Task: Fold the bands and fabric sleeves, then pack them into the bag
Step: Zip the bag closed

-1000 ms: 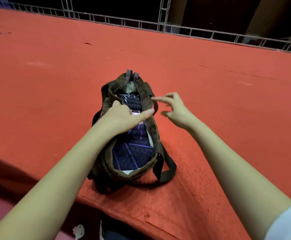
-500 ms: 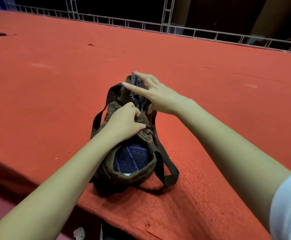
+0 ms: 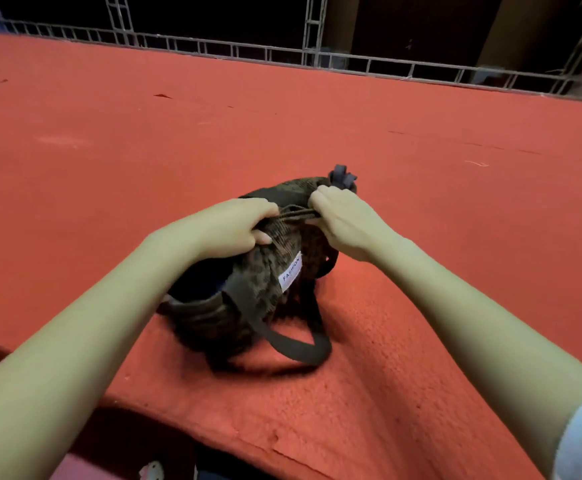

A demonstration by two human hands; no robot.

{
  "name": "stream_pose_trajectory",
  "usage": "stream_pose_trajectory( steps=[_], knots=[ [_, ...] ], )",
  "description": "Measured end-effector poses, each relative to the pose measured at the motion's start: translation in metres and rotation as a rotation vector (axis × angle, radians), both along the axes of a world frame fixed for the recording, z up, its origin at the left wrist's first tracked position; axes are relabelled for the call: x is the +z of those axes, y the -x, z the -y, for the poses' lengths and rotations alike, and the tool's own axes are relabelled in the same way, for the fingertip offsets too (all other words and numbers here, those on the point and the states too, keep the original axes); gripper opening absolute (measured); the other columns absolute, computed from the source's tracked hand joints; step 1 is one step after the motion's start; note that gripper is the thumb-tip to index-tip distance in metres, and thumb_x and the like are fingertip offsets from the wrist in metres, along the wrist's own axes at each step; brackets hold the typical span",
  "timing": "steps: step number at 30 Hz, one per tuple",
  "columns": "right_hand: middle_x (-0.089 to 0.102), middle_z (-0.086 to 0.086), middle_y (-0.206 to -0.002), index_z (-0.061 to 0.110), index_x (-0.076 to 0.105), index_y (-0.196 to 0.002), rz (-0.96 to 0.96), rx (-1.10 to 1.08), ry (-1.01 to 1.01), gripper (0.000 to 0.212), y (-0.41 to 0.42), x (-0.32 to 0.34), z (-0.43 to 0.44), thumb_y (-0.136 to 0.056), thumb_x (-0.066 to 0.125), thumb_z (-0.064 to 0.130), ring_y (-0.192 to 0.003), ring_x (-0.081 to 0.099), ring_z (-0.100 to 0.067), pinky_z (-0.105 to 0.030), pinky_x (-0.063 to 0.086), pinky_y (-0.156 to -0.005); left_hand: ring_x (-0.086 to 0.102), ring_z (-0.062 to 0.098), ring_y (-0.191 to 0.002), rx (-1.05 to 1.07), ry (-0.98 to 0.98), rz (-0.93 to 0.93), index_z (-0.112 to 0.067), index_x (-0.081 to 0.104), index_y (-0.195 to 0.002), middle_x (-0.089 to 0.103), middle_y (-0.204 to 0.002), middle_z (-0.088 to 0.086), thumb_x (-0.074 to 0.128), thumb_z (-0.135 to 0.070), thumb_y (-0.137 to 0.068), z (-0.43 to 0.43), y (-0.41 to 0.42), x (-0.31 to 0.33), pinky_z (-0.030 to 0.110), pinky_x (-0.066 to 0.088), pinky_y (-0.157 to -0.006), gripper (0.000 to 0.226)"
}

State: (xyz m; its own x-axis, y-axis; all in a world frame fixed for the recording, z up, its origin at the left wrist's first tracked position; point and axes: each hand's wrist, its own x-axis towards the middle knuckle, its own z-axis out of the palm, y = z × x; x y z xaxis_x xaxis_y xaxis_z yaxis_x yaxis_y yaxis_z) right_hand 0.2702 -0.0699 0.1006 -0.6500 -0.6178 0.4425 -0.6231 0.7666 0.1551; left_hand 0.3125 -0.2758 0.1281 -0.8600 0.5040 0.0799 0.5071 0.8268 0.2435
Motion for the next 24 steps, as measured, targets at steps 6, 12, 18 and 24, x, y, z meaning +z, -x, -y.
stream_pose_trajectory(
  steps=[6, 12, 18, 24],
  knots=[
    [0.055, -0.016, -0.071, 0.003, 0.054, -0.078, -0.162, -0.202, 0.189, 0.025, -0.032, -0.003, -0.035, -0.086, 0.044, 0.025, -0.061, 0.055, -0.036, -0.034, 0.04, -0.053, 0.046, 0.034, -0.101, 0.282, -0.016, -0.427, -0.008, 0.047, -0.108, 0.051, -0.108, 0.012, 0.048, 0.008, -0.079, -0.055, -0.005, -0.016, 0.042, 0.036, -0.077, 0.033],
    [0.052, -0.013, -0.072, 0.003, 0.056, -0.079, -0.362, -0.412, 0.209, 0.021, -0.071, 0.004, -0.112, -0.072, 0.037, 0.008, -0.062, 0.051, -0.033, -0.035, 0.037, -0.054, 0.05, 0.035, -0.094, 0.019, -0.389, -0.482, -0.007, 0.055, -0.101, 0.055, -0.097, 0.012, 0.047, 0.014, -0.076, -0.13, 0.006, -0.022, 0.05, 0.042, -0.079, 0.034],
    [0.052, -0.014, -0.075, 0.006, 0.052, -0.086, -0.35, -0.461, 0.225, 0.014, -0.13, -0.007, -0.193, -0.074, 0.044, 0.01, -0.065, 0.052, -0.033, -0.035, 0.023, -0.06, 0.051, 0.032, -0.09, -0.258, -0.341, -0.503, -0.01, 0.057, -0.104, 0.056, -0.096, 0.009, 0.053, 0.009, -0.08, -0.204, -0.014, -0.033, 0.044, 0.044, -0.075, 0.032],
    [0.063, -0.004, -0.094, 0.009, 0.057, -0.107, -0.101, -0.392, 0.42, 0.044, -0.158, -0.003, -0.208, -0.089, 0.043, 0.046, -0.086, 0.056, -0.026, -0.037, 0.033, -0.074, 0.054, 0.034, -0.081, -0.202, -0.228, -0.572, -0.014, 0.047, -0.11, 0.058, -0.09, 0.011, 0.031, -0.035, -0.092, -0.212, -0.034, -0.05, 0.043, 0.042, -0.07, 0.032]
  ],
)
